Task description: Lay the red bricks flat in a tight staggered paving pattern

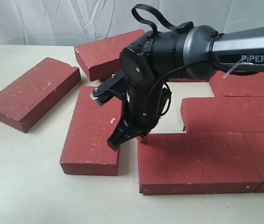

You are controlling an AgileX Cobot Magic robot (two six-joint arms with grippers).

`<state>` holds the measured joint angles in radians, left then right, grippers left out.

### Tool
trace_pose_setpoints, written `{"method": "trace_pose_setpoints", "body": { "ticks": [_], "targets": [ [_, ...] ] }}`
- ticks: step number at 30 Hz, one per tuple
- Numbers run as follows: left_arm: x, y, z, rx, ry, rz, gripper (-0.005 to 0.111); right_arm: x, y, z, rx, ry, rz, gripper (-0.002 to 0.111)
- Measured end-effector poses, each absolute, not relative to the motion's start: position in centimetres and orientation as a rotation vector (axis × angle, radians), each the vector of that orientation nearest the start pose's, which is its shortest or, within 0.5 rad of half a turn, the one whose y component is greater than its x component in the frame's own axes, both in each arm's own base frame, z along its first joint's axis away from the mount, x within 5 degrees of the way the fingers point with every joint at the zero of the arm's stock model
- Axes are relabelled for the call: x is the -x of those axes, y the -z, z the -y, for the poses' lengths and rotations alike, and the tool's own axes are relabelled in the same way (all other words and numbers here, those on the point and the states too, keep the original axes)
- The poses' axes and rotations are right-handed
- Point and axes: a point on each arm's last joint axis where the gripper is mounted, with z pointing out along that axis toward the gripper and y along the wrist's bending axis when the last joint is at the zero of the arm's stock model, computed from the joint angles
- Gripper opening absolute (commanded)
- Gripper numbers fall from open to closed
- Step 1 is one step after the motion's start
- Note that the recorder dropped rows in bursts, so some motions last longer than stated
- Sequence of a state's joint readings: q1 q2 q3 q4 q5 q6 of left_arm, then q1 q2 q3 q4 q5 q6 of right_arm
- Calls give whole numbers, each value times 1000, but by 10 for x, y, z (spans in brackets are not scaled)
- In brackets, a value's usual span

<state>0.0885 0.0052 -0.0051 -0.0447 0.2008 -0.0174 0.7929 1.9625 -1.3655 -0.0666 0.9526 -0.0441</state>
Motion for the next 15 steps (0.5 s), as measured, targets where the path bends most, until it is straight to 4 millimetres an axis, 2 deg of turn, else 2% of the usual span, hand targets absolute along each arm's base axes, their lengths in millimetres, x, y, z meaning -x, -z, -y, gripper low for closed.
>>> {"method": "trace_pose_setpoints", "body": {
  "ticks": [15],
  "targets": [
    [-56,-196,-4,119,-13,-1680,0,-265,-166,-271,1409,-55,-2787,-1]
  ]
}}
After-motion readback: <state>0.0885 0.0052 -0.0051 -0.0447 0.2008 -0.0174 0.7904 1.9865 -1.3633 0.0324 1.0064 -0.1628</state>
